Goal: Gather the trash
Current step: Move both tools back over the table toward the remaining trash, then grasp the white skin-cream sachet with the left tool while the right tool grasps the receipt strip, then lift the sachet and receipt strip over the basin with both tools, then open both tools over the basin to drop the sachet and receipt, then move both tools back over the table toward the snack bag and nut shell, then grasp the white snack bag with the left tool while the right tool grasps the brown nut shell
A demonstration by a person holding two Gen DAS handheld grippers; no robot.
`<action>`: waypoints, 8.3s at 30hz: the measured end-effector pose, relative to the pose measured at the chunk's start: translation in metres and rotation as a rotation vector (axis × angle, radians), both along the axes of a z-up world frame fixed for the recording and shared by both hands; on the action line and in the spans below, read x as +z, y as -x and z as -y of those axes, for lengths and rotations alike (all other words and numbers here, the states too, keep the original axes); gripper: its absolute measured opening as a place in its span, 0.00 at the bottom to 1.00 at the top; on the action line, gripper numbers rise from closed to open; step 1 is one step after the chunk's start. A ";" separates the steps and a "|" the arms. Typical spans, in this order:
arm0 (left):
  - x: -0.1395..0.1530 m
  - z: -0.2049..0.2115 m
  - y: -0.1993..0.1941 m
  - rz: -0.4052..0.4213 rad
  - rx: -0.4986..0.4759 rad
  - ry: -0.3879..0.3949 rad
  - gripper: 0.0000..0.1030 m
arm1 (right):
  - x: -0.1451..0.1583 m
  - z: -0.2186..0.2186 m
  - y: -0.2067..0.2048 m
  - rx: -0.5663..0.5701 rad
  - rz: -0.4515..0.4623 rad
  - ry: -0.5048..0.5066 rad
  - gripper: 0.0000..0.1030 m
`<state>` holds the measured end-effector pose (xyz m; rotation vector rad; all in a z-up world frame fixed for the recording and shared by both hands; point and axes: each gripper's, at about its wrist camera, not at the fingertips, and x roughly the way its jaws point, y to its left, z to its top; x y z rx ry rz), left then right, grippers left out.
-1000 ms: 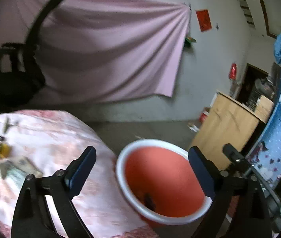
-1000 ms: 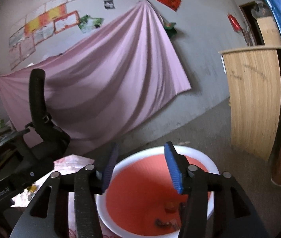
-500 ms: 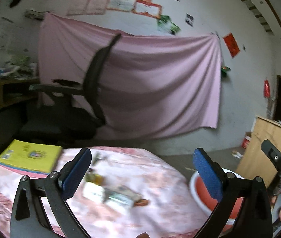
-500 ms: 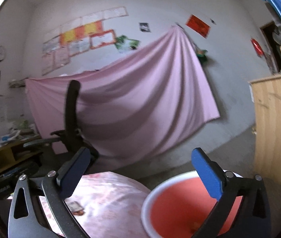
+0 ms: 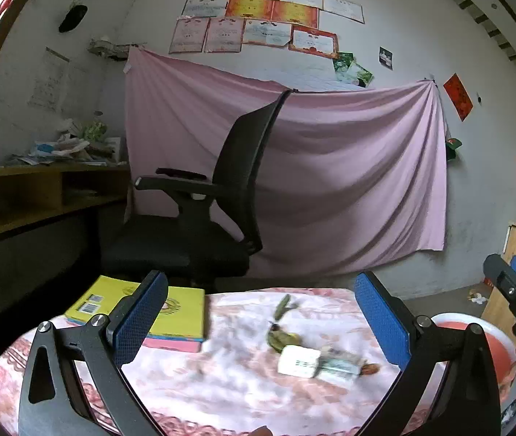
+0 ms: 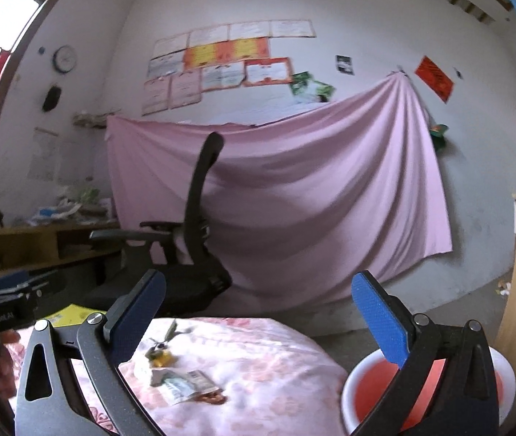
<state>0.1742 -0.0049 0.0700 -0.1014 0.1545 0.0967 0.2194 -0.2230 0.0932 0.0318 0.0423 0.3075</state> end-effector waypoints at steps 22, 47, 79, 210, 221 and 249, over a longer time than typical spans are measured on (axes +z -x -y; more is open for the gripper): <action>-0.041 -0.026 -0.064 -0.277 -0.119 0.025 0.97 | -0.044 -0.032 -0.067 0.090 -0.411 0.104 0.84; -0.090 0.007 -0.131 -0.675 -0.384 0.108 0.35 | -0.074 -0.052 -0.102 0.260 -0.677 0.135 0.34; -0.078 -0.037 -0.095 -0.651 -0.161 0.199 0.34 | -0.093 -0.101 -0.088 0.451 -0.751 0.346 0.18; 0.006 0.015 -0.026 -0.057 -0.075 0.041 0.98 | -0.004 0.026 -0.009 0.007 -0.036 -0.005 1.00; -0.011 -0.005 -0.020 -0.034 -0.061 -0.037 0.98 | -0.016 -0.014 -0.016 0.057 -0.067 0.092 1.00; -0.079 -0.007 -0.113 -0.603 -0.233 0.076 0.61 | -0.088 -0.053 -0.098 0.246 -0.782 0.286 0.64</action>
